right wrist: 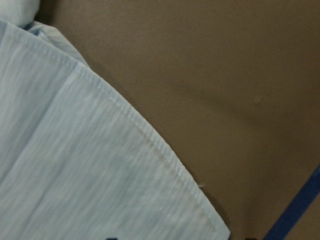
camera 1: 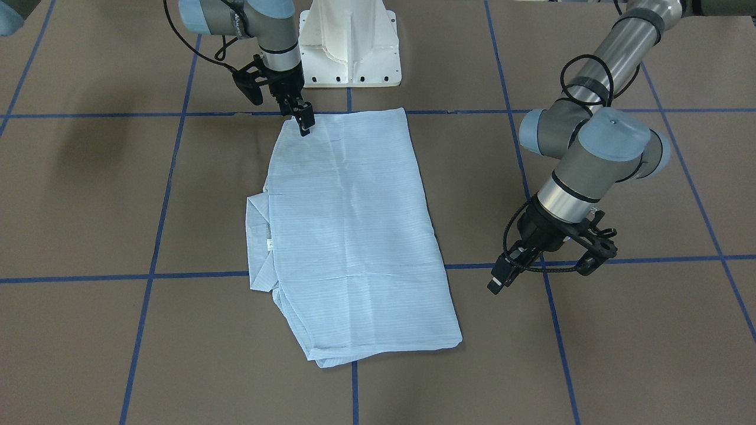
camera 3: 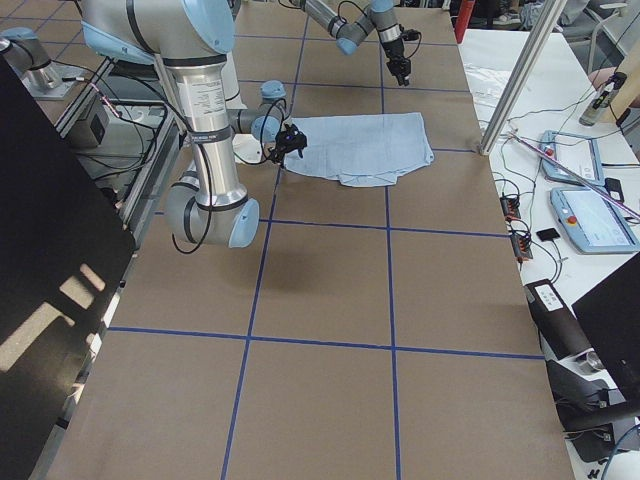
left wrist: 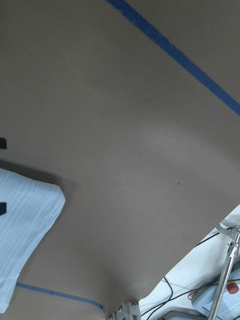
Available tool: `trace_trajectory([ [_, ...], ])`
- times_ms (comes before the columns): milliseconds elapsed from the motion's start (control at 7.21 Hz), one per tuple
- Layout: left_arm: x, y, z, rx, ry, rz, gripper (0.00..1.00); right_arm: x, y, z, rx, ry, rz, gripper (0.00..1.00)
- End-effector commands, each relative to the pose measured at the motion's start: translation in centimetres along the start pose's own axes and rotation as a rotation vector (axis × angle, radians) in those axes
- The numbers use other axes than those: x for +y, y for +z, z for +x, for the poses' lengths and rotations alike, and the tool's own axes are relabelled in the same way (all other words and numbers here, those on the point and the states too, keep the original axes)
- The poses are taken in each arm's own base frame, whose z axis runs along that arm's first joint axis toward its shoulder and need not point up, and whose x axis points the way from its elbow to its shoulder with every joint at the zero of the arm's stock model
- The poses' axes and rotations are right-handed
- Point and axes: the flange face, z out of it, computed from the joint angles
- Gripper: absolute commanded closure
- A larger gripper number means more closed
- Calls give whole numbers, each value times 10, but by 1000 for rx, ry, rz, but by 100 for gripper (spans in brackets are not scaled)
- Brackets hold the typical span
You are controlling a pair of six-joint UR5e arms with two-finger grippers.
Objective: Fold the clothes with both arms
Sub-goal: 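Bring the left gripper down to the other near corner of the shirt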
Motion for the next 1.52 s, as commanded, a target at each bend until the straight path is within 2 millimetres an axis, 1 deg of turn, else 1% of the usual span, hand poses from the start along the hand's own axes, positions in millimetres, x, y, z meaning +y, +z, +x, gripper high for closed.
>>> trace_trajectory([
  [0, 0, 0, 1, 1, 0, 1, 54, 2, 5, 4, 9, -5, 5, 24],
  [139, 0, 0, 2, 2, -1, -1, 54, 2, 4, 3, 8, -5, 3, 34],
  [277, 0, -1, 3, 4, 0, -1, 54, 2, 4, 3, 9, -3, 2, 69],
  [416, 0, -1, 3, 4, 0, -1, 54, 3, 2, 2, 4, -4, -1, 100],
  [970, 1, -1, 4, 5, -3, -2, 54, 4, -4, 1, 2, -3, -16, 100],
  [1109, 4, -7, 8, 15, -1, -3, 54, 3, -10, 1, -4, -2, -21, 100],
  [1248, 16, -18, 16, 26, -28, -14, 54, 2, -15, 0, -11, 0, -27, 100],
  [1386, 66, -33, 2, 35, -102, -75, 54, 0, -20, -1, -11, 1, -26, 100],
])
